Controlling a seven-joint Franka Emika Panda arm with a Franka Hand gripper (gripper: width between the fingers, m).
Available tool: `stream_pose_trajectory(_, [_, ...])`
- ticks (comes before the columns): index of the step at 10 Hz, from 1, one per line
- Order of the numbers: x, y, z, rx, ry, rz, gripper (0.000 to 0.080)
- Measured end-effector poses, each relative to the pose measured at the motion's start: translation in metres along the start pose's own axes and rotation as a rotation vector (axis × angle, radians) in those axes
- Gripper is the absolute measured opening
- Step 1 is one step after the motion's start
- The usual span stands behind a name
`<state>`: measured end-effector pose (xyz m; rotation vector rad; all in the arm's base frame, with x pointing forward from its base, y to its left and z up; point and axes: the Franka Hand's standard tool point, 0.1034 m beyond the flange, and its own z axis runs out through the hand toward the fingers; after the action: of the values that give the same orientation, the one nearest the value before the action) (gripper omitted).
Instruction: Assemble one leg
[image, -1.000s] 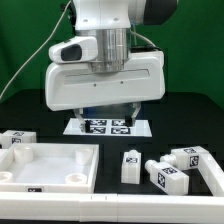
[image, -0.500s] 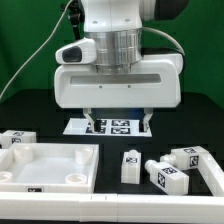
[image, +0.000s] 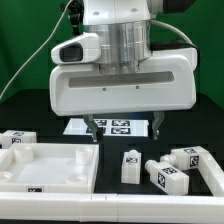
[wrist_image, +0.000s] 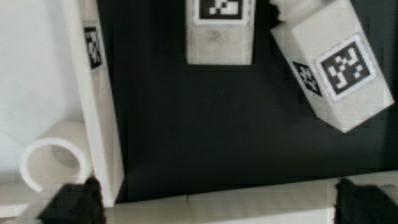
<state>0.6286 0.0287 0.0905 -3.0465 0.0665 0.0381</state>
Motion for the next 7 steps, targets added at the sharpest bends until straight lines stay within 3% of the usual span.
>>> stream_pose_trajectory(2, [-0.002, 0.0, 0.001, 0.0, -0.022, -0.001, 0.0649])
stream_pose_trajectory(5, [-0.015, 0.005, 0.008, -0.007, -0.21, 0.017, 0.0649])
stream_pose_trajectory(7, [-0.024, 0.009, 0.016, -0.043, -0.387, 0.068, 0.0649])
